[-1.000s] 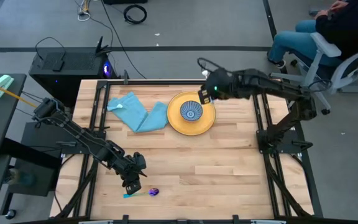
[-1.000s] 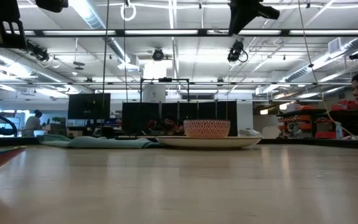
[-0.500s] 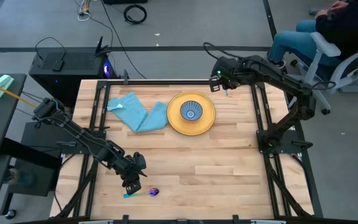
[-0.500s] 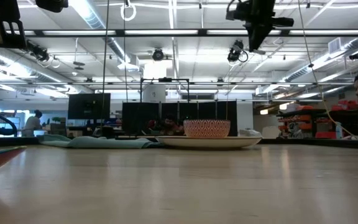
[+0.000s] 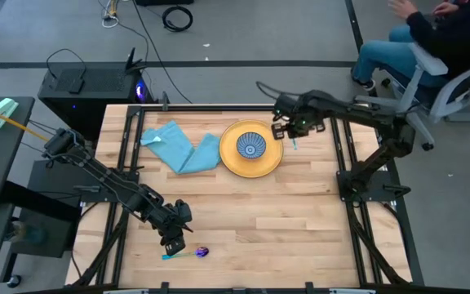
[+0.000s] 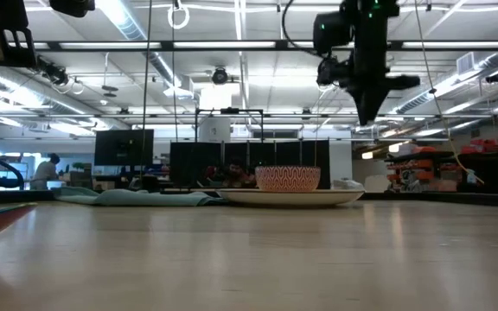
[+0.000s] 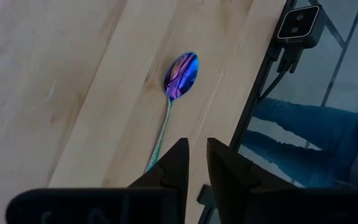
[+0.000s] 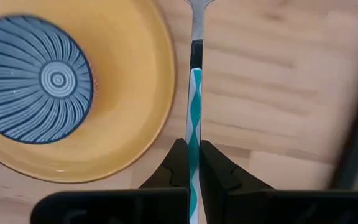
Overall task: Set table place
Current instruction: Put the white green fork to the right of the yellow plate
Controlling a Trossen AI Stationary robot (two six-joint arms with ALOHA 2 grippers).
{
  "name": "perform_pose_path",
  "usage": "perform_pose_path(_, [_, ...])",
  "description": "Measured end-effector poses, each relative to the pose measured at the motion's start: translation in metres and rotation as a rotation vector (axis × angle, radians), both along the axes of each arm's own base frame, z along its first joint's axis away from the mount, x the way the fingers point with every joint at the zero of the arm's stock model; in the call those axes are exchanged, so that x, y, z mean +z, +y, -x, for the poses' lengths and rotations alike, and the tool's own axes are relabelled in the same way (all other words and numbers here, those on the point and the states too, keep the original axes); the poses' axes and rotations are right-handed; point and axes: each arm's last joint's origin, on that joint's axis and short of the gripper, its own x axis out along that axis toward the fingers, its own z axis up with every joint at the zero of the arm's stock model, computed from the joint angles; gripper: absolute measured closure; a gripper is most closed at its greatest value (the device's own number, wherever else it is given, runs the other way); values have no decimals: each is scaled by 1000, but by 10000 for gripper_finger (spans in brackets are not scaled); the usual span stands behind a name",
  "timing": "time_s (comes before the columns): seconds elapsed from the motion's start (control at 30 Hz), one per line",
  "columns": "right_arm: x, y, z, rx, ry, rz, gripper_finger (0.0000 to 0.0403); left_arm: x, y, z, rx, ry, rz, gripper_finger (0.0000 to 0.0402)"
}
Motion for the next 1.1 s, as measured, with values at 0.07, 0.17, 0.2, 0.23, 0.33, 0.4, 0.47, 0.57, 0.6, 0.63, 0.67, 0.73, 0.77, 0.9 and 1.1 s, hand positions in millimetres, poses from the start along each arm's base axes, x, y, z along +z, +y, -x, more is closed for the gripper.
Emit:
perform_pose_path(0.07, [-18,0,-2,0,-27,-26,390,0,0,0,0,0,0,339])
perform_pose_path(0.17, [-40,1,-1,-15,-34,-43,390,0,0,0,0,0,0,342])
perform_pose_path(0.2, [-46,1,1,-26,-34,-46,390,0,0,0,0,0,0,343])
perform_pose_path(0.23, [-52,1,3,-33,-24,-52,390,0,0,0,0,0,0,344])
perform_pose_path(0.33, [-69,3,11,-42,15,-73,390,0,0,0,0,0,0,343])
perform_pose_path(0.4, [-78,5,16,-52,12,-77,390,0,0,0,0,0,0,341])
perform_pose_path(0.47, [-85,7,20,-61,-50,-68,390,0,0,0,0,-1,0,338])
perform_pose_path(0.57, [-92,9,29,-123,-152,-39,390,0,0,0,0,-3,2,335])
perform_pose_path(0.6, [-94,10,32,-145,-179,-31,390,0,0,0,0,-3,2,335])
perform_pose_path(0.63, [-96,11,37,-168,-197,-29,390,0,0,0,0,-5,4,336])
perform_pose_path(0.67, [-98,12,41,-189,-200,-32,390,0,0,0,0,-7,5,337])
perform_pose_path(0.73, [-102,15,49,-199,-190,-37,390,1,-1,-1,0,-12,8,339])
perform_pose_path(0.77, [-103,16,51,-201,-191,-37,390,1,-1,-1,0,-16,11,341])
perform_pose_path(0.9, [-108,19,57,-213,-179,-45,390,2,-2,-2,0,-29,20,344])
perform_pose_path(1.1, [-113,18,55,-226,-161,-51,390,2,-2,-2,0,-31,21,338])
